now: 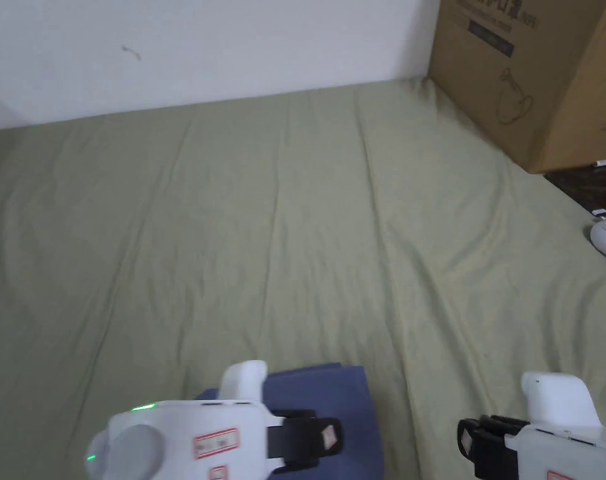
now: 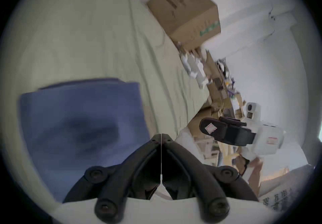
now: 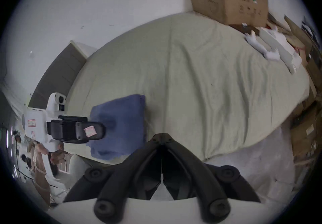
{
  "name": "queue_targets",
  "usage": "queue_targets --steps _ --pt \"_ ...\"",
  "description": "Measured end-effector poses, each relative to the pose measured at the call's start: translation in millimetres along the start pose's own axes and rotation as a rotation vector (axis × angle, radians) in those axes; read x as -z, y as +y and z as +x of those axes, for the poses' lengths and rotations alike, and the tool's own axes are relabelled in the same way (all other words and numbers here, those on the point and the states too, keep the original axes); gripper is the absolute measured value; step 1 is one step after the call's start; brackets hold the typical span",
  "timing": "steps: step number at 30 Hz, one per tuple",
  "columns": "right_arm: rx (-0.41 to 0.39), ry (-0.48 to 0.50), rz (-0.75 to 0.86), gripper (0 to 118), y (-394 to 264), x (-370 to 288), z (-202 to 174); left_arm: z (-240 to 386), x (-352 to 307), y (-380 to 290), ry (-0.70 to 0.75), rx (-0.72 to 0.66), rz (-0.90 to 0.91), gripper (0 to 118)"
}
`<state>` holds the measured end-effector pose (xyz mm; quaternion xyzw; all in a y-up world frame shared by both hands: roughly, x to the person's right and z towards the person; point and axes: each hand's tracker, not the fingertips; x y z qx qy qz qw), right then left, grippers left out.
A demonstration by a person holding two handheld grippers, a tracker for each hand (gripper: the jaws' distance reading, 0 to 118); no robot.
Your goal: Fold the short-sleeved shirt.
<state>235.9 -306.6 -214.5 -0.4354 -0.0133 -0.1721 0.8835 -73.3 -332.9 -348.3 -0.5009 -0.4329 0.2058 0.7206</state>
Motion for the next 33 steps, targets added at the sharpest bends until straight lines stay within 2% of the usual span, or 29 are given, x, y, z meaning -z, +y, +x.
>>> queue_targets --steps 4,8,11,14,16,19,22,23,24,25,26,27,30,33 --pt "-0.127 0.072 0.048 0 23.4 10.2 -44.8 -29.1 -64.6 -10.9 0.055 -0.063 0.123 0" --pt "-0.256 0.115 0.061 0 29.5 46.0 -86.5 -54.6 -99.5 -29.2 0.088 -0.137 0.186 0" --pt "-0.339 0.087 -0.009 0 18.6 92.2 -105.8 -73.8 -110.9 -42.3 0.081 -0.225 0.215 0" --pt "-0.413 0.002 -0.144 0 0.5 145.3 -110.3 -85.0 -112.7 -50.7 0.070 -0.252 0.222 0" --pt "-0.408 -0.033 -0.206 0 -10.3 165.2 -107.8 -88.9 -110.5 -53.2 0.071 -0.255 0.216 0" --pt "-0.364 -0.032 -0.149 0 -5.9 157.0 -111.0 -96.0 -105.9 -53.6 0.047 -0.261 0.196 0" --pt "-0.386 -0.029 -0.160 0 -4.6 158.8 -109.3 -103.3 -95.4 -46.1 0.029 -0.268 0.188 2" --pt "-0.384 -0.024 -0.161 0 -3.3 158.0 -108.1 -105.7 -91.9 -41.7 0.026 -0.276 0.187 13" --pt "-0.376 -0.019 -0.164 0 -2.1 157.9 -106.9 -109.0 -87.9 -37.1 0.028 -0.281 0.181 34" --pt "-0.363 -0.011 -0.168 0 -0.8 158.7 -105.3 -113.8 -82.4 -32.2 0.014 -0.286 0.165 74" --pt "-0.347 -0.002 -0.171 0 -0.3 158.3 -102.0 -117.6 -75.4 -28.2 0.006 -0.293 0.156 100" --pt "-0.330 0.006 -0.173 0 0.8 158.1 -100.3 -121.4 -69.2 -25.1 -0.010 -0.295 0.148 117" --pt "-0.293 0.029 -0.179 0 2.7 156.4 -94.9 -137.7 -56.3 -19.4 -0.104 -0.353 0.161 118" --pt "-0.269 0.042 -0.184 0 4.7 157.7 -91.7 -150.5 -33.6 -5.0 -0.125 -0.410 0.111 118"
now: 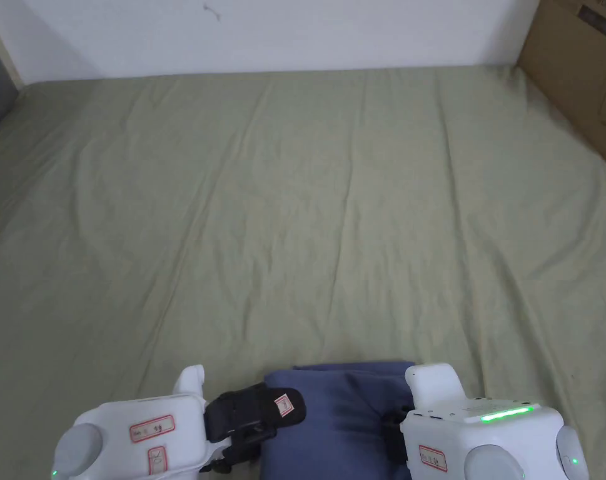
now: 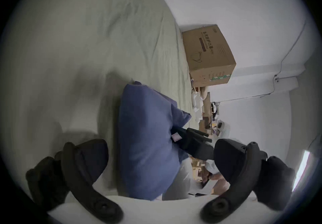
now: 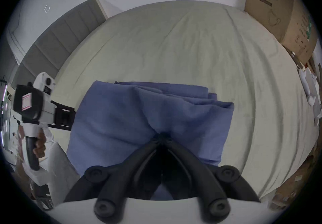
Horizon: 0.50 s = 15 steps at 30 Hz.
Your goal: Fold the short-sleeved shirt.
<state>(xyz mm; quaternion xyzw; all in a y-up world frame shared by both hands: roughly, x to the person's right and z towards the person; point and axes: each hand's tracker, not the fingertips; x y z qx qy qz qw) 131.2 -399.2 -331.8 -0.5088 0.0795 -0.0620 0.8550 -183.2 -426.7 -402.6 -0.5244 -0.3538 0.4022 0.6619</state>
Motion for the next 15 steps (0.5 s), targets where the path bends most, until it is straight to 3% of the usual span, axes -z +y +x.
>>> queue_targets --steps 4,5,6,7,8,9,11,15 --pt "0.005 0.006 -0.002 0 -0.5 -1.4 0.1 -17.0 30.1 3.8 -0.159 -0.044 -0.051 118" --pt "0.006 0.007 -0.002 0 -1.2 -1.6 0.3 -18.2 34.4 4.6 -0.210 -0.060 -0.052 109" --pt "0.008 0.007 -0.004 0 -0.9 -2.0 0.6 -19.1 39.2 6.1 -0.237 -0.086 -0.068 89" --pt "0.011 -0.002 -0.007 0 -0.3 -2.8 0.6 -20.5 44.1 5.8 -0.185 -0.093 -0.082 36" --pt "0.014 -0.005 -0.008 0 0.2 -4.2 0.8 -17.5 51.6 4.7 -0.073 -0.055 -0.089 28" --pt "0.017 -0.008 -0.008 0 1.0 -6.0 0.3 -16.9 58.9 2.3 0.041 -0.015 -0.092 28" --pt "0.019 -0.012 -0.015 0 1.8 -8.8 1.8 -21.8 49.8 3.5 -0.092 -0.066 -0.076 28" --pt "0.069 0.017 0.010 0 3.9 -19.9 -1.3 -2.1 33.4 5.2 0.044 0.070 -0.121 28"
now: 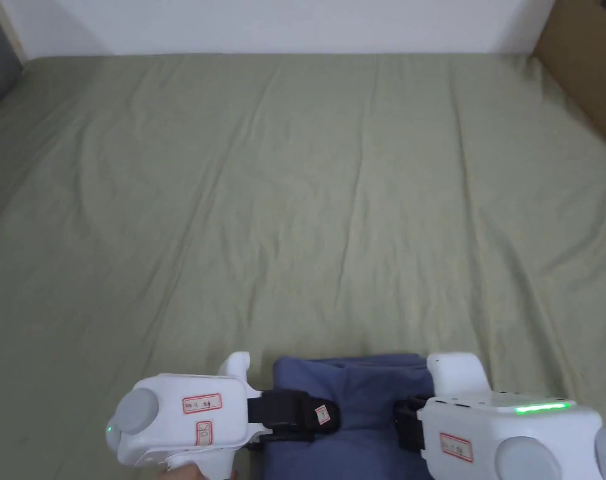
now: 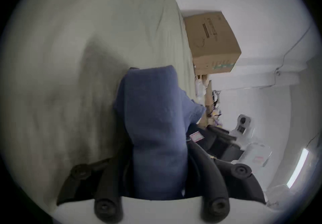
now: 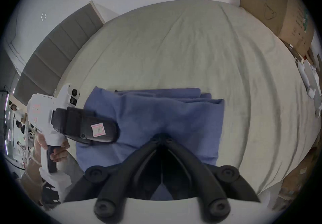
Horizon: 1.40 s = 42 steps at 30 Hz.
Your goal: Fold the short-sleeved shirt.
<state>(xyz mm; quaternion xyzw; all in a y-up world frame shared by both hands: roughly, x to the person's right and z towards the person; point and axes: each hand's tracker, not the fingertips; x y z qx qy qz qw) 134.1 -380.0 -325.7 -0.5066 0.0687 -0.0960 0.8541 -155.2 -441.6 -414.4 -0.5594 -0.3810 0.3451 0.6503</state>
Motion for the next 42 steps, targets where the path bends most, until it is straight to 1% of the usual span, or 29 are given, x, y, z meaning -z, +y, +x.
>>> queue_targets --steps 2,6,8,12,15,19,22,23,24,25,26,27,28,29,30,32,34,36,37,38,39,40,41,42 --pt "0.000 -0.020 0.026 0 2.8 -9.2 -7.5 0.5 -11.2 6.1 0.006 -0.020 -0.003 28" --pt "-0.061 -0.056 0.071 0 10.6 -25.1 -22.0 1.9 -52.9 18.4 0.111 0.053 0.015 29" --pt "-0.062 -0.052 0.083 0 15.1 -29.5 -26.0 1.5 -86.3 25.4 0.180 0.085 0.026 29" --pt "-0.049 -0.038 0.092 0 21.7 -29.0 -29.9 -8.3 -157.2 42.7 0.362 0.122 0.065 29" --pt "-0.048 -0.064 0.086 0 26.0 -25.8 -33.2 -23.1 -206.8 61.3 0.553 0.129 0.051 29" --pt "-0.053 -0.075 0.078 0 29.3 -23.3 -39.2 -46.5 -265.0 84.3 0.895 0.155 0.043 29" --pt "-0.045 -0.082 0.068 0 30.4 -19.0 -43.4 -60.9 -292.7 95.2 1.166 0.196 0.018 30" --pt "-0.039 -0.081 0.059 0 30.4 -15.7 -44.1 -68.8 -297.5 98.8 1.258 0.224 -0.017 36" --pt "-0.035 -0.076 0.046 0 29.8 -12.2 -44.9 -70.5 -297.5 96.1 1.337 0.244 -0.038 47" --pt "-0.032 -0.074 0.032 0 28.5 -9.3 -46.4 -78.9 -299.6 96.7 1.407 0.274 -0.059 47" --pt "-0.034 -0.071 0.026 0 26.7 -6.5 -46.6 -87.7 -302.9 96.2 1.452 0.291 -0.070 54" --pt "-0.039 -0.067 0.018 0 25.0 -5.1 -48.0 -94.1 -305.5 96.0 1.470 0.287 -0.067 66" --pt "-0.046 -0.066 0.005 0 23.4 -3.8 -49.9 -102.2 -308.2 95.9 1.508 0.268 -0.079 91" --pt "-0.055 -0.064 -0.002 0 22.0 -2.9 -50.6 -103.8 -309.5 95.7 1.547 0.248 -0.073 102" --pt "-0.060 -0.063 -0.007 0 20.7 -2.1 -50.6 -101.5 -312.7 94.9 1.520 0.238 -0.048 107" --pt "-0.057 -0.063 -0.017 0 18.5 0.3 -51.0 -91.2 -324.3 93.6 1.411 0.181 0.067 109" --pt "-0.047 -0.054 -0.027 0 16.4 1.3 -49.8 -82.5 -331.9 93.8 1.344 0.075 0.156 109" --pt "-0.041 -0.046 -0.027 0 13.6 -0.9 -49.9 -72.0 -336.7 90.7 1.262 0.058 0.214 109" --pt "-0.042 -0.041 -0.026 0 12.3 -3.1 -49.3 -62.2 -335.5 85.8 1.227 0.051 0.240 105" --pt "-0.043 -0.040 -0.024 0 11.0 -5.1 -47.9 -52.2 -334.0 81.7 1.168 0.040 0.256 94" --pt "-0.043 -0.040 -0.023 0 10.1 -6.9 -47.0 -42.7 -331.5 77.0 1.116 0.034 0.264 73" --pt "-0.042 -0.039 -0.019 0 8.9 -9.3 -45.4 -31.6 -327.0 70.3 1.057 0.036 0.282 30" --pt "-0.035 -0.038 -0.014 0 7.7 -12.1 -43.6 -21.7 -319.1 62.7 1.016 0.050 0.293 3" --pt "-0.024 -0.033 -0.008 0 6.6 -15.4 -40.0 -11.2 -309.0 53.4 0.991 0.070 0.312 1"
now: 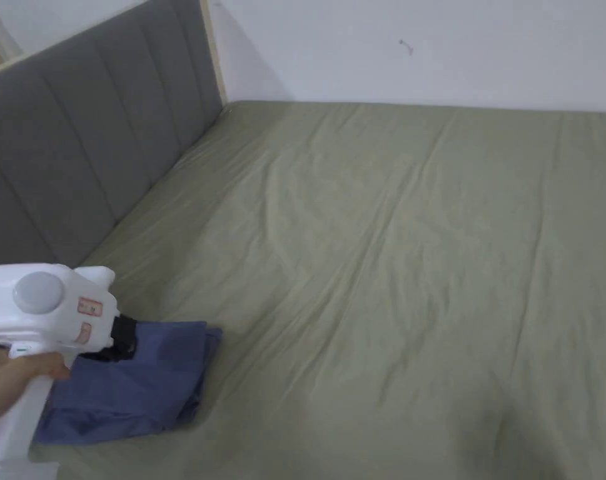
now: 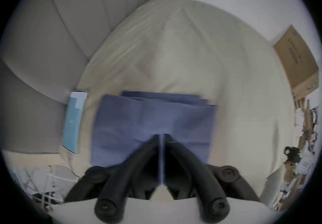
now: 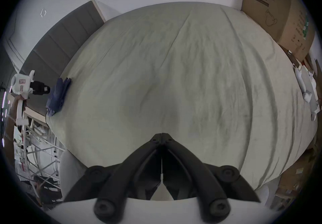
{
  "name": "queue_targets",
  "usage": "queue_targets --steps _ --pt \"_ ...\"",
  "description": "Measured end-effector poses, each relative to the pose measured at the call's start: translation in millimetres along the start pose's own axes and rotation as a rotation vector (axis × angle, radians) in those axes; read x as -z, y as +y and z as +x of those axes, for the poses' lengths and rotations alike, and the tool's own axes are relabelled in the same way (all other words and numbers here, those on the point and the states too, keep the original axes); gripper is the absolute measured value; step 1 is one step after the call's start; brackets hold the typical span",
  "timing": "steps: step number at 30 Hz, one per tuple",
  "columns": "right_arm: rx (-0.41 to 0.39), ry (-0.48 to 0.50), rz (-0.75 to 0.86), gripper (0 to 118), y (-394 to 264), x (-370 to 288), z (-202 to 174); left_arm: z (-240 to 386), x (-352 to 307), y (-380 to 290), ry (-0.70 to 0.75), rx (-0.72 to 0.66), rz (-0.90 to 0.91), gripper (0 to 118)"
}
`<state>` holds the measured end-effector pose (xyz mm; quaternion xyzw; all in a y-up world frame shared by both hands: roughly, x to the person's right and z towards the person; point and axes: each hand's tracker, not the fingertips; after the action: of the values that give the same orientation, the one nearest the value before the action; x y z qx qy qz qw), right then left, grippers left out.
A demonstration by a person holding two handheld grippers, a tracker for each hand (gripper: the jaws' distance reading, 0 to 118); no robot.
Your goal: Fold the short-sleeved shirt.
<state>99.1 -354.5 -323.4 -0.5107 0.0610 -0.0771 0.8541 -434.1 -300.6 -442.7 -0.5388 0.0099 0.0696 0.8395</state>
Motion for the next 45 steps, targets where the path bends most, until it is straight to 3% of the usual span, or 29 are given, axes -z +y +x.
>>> queue_targets --steps 6,12,16,25,31,36,45 --pt "0.043 0.031 0.051 0 -8.2 -24.4 17.4 82.5 -43.8 -47.0 -0.261 -0.077 0.104 0" --pt "0.062 0.034 0.139 0 -7.9 -55.7 37.4 182.0 -85.6 -87.6 -0.136 0.164 0.288 0" --pt "0.055 0.025 0.218 0 -2.0 -77.8 44.8 226.1 -117.2 -106.2 -0.156 0.188 0.419 0" --pt "-0.072 -0.072 0.482 0 18.6 -142.8 26.2 299.8 -169.1 -139.8 -0.095 0.340 0.712 0" --pt "-0.192 -0.196 0.788 0 29.1 -202.0 -4.3 332.5 -199.2 -165.6 -0.059 0.330 0.953 0" --pt "-0.198 -0.256 1.014 0 26.7 -236.7 -23.5 342.3 -215.9 -172.4 -0.041 0.288 1.061 0" --pt "-0.180 -0.245 1.046 0 22.0 -241.7 -30.9 350.2 -226.1 -179.0 -0.022 0.296 1.130 0"
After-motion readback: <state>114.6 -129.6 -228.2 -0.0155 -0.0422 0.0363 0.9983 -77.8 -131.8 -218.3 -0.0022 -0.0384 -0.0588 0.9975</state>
